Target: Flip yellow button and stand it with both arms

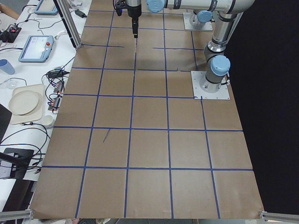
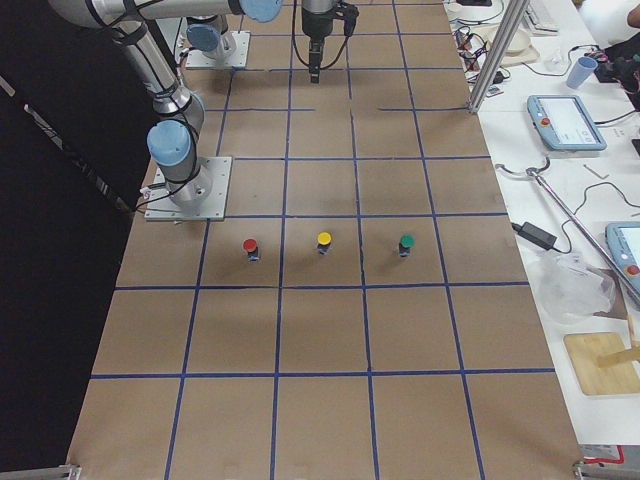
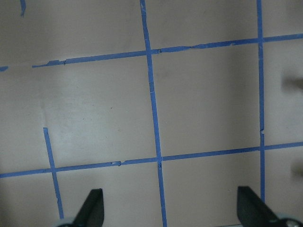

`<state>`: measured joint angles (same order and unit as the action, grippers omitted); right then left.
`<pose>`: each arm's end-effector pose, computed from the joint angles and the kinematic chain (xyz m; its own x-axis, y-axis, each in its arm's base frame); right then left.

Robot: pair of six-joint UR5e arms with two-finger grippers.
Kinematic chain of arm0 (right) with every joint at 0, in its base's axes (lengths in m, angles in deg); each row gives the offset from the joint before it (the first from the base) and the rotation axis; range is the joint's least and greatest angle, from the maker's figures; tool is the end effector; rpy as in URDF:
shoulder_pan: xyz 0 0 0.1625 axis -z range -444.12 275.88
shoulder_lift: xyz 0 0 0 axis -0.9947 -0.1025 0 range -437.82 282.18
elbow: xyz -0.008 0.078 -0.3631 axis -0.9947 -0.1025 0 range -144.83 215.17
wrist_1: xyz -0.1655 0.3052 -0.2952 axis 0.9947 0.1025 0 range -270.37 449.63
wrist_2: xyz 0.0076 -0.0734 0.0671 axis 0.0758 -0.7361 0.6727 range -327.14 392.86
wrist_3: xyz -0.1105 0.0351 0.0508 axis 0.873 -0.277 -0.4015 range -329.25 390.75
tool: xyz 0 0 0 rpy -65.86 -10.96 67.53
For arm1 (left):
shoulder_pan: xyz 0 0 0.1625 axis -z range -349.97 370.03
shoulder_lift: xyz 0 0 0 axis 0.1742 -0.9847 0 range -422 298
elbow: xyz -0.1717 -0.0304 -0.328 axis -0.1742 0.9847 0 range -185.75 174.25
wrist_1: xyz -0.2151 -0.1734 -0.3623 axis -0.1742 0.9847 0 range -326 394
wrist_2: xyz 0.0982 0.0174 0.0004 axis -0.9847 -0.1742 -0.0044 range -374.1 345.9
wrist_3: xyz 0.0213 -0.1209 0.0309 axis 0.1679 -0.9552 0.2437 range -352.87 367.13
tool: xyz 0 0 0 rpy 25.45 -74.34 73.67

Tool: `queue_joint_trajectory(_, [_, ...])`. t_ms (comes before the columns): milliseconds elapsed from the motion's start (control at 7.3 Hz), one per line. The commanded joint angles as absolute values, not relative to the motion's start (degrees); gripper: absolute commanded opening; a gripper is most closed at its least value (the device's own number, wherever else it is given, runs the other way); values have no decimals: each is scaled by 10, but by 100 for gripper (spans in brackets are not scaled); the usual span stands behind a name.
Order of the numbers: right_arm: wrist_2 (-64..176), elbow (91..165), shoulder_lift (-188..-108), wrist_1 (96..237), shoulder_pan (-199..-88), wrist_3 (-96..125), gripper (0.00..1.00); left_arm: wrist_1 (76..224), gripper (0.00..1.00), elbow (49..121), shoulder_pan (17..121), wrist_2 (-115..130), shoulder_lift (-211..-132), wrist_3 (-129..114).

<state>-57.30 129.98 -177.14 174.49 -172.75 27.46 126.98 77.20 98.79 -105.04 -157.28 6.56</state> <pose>0.1216 -0.4756 0.4357 -0.9967 0.0813 0.0034 0.0813 0.9966 0.0106 -0.1189 -0.5694 0.4172 -0.9994 -0.0313 -0.0165 -0.0316 0.9993 0.0209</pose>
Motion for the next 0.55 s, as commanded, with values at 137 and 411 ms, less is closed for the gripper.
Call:
queue_joint_trajectory(137, [-576,1304,-1770,1754,-1727,286,100,1272,100,783,953,-1054,-1568,69])
queue_joint_trajectory(411, [-576,1304,-1770,1754,-1728,286,100,1289,100,782,961,-1057,-1566,56])
